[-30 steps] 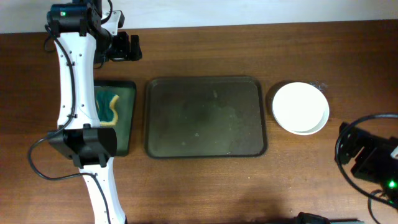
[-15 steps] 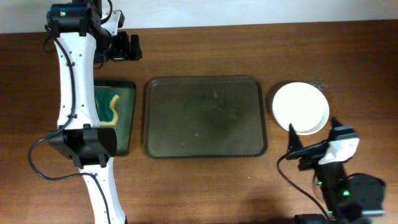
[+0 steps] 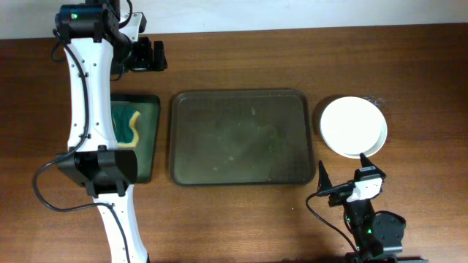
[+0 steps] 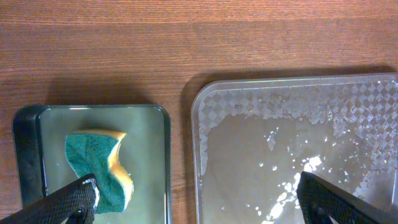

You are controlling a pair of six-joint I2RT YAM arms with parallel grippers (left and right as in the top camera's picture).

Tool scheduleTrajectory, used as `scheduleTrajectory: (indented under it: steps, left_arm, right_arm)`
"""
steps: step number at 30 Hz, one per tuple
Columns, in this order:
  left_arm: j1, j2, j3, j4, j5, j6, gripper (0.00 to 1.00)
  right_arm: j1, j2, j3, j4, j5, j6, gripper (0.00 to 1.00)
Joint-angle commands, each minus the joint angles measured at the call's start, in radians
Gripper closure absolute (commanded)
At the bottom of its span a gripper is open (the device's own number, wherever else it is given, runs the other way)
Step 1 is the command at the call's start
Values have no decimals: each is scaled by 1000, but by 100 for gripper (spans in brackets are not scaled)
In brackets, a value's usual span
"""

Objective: Clean dirty plates on tray and stack at the side

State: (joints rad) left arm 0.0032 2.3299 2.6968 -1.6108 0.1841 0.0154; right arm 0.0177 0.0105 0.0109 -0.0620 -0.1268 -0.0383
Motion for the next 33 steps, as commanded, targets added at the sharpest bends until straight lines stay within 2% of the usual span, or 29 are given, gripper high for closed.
scheduleTrajectory:
  steps: [1, 19, 24, 27, 29, 30, 31, 33]
  left_arm:
    - [6, -6, 9, 1, 11, -3, 1]
    - [6, -13, 8, 1, 11, -3, 1]
    - [-21, -204, 3, 62, -85, 5, 1]
    - [-53, -449, -151, 291, -106, 21, 1]
    - [-61, -643, -401, 484, -106, 67, 0]
    - [-59, -810, -649, 639, -111, 69, 1]
    - [-59, -890, -774, 717, -117, 70, 1]
    - [-59, -1133, -1160, 949, -160, 69, 1]
  right_arm:
    - [8, -7, -5, -10, 26, -7, 2]
    - [8, -7, -5, -10, 26, -7, 2]
    - [8, -7, -5, -10, 26, -7, 1]
    - [8, -7, -5, -10, 26, -7, 2]
    - [8, -7, -5, -10, 26, -7, 2]
    - [8, -7, -5, -10, 26, -7, 2]
    - [8, -7, -5, -10, 26, -7, 2]
    - [8, -7, -5, -10, 26, -7, 2]
